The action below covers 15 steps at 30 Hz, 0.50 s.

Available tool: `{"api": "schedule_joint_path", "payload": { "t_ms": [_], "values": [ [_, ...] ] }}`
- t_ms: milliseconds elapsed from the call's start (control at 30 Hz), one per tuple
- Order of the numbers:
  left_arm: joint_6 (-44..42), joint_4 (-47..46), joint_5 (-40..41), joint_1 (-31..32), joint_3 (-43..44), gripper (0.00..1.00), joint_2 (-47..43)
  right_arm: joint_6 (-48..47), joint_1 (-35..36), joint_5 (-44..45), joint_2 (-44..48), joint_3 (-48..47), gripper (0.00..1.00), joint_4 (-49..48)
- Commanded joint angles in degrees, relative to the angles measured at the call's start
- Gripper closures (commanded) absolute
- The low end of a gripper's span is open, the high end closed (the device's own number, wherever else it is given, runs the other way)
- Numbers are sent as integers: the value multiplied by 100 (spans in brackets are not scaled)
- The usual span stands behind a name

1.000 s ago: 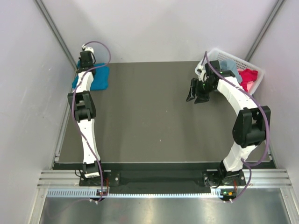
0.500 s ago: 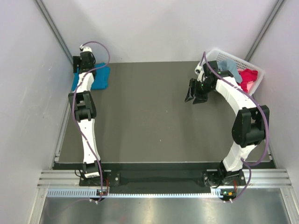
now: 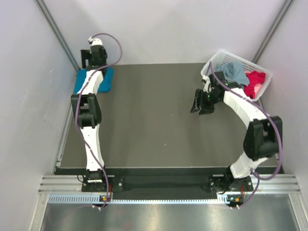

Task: Fold and stack the t-shirts
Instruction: Neatly place the folded tshirt to the corner

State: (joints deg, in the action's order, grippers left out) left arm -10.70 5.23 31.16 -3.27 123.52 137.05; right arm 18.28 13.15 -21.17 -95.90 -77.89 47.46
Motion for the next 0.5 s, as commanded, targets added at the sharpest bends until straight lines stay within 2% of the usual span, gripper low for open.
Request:
{"api": "schedule_joint_path", "payload": {
  "t_ms": [0, 67, 200, 267, 400, 433, 467],
  "values": [
    [471, 100, -223, 825, -685, 8, -1081, 88, 74, 25, 1079, 604, 46, -508],
    [586, 74, -233, 1151, -1214, 7, -1495, 105, 83, 7, 1432, 940, 46, -519],
    [1786, 477, -689, 1924, -2620, 5, -2881, 210, 83, 121, 2852, 1975, 44, -431],
    [2367, 487, -1320, 2128, -3531, 1, -3402, 377, 74, 270, 3391, 2416, 43, -545],
    [3389, 470, -2095, 2803, -5186, 1, -4999, 755, 83, 368, 4900, 3707, 40, -729],
    [3521, 383, -2166, 2944, -5537, 1, -5291, 817, 74, 368, 5149, 3919, 38, -799],
    [3757, 356, -2245, 3068, -6237, 1, -5573, 956, 74, 403, 5377, 4113, 30, -983]
  ]
}}
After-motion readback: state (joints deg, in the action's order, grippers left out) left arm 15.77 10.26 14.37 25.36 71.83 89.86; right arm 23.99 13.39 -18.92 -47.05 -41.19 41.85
